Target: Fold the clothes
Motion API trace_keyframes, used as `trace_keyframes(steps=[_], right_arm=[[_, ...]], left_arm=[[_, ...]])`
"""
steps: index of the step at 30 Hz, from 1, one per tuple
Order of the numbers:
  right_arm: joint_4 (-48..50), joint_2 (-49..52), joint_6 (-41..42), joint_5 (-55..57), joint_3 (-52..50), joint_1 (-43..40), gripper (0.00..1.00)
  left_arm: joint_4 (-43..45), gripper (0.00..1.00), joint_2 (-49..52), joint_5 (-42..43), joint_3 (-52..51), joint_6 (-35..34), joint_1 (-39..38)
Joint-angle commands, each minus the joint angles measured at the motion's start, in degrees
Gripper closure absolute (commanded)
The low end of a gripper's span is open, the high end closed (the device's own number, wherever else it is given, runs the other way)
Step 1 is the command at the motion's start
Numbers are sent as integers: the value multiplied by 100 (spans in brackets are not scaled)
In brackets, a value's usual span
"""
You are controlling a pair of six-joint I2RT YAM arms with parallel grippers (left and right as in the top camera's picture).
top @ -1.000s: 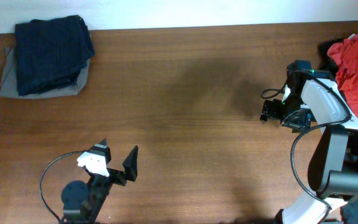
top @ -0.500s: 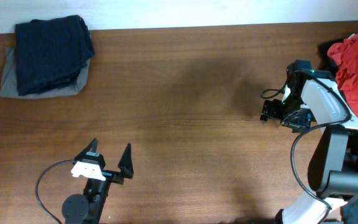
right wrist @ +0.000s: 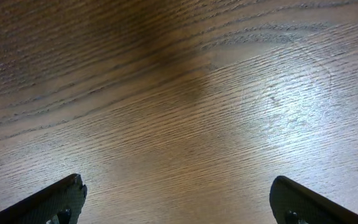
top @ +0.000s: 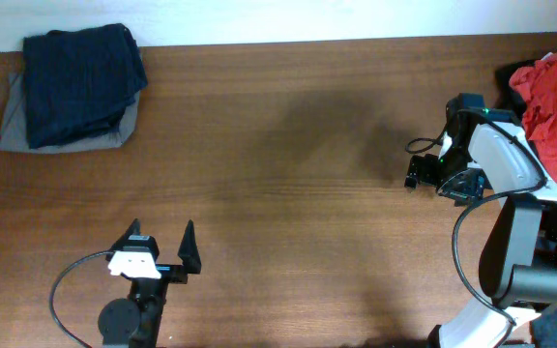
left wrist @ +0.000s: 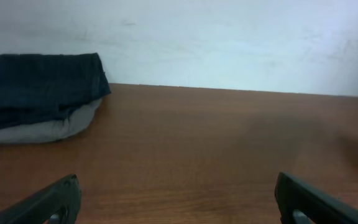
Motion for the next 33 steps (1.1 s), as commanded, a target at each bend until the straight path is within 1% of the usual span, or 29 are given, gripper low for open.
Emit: trace_keyframes(steps=[1, 4, 11, 33], right_arm=[[-15, -162, -39, 7, 50, -20, 1], [-15, -162, -39, 9, 50, -20, 1], [-15, -162, -39, 9, 50, -20, 1], [-11, -162, -39, 9, 50, -20, 1]], left_arm=[[20, 1, -57, 260, -35, 629, -15], [20, 1, -57, 251, -35, 844, 9], [22, 1, -57, 227, -35, 852, 315], [22, 1, -55, 227, -35, 852, 323]])
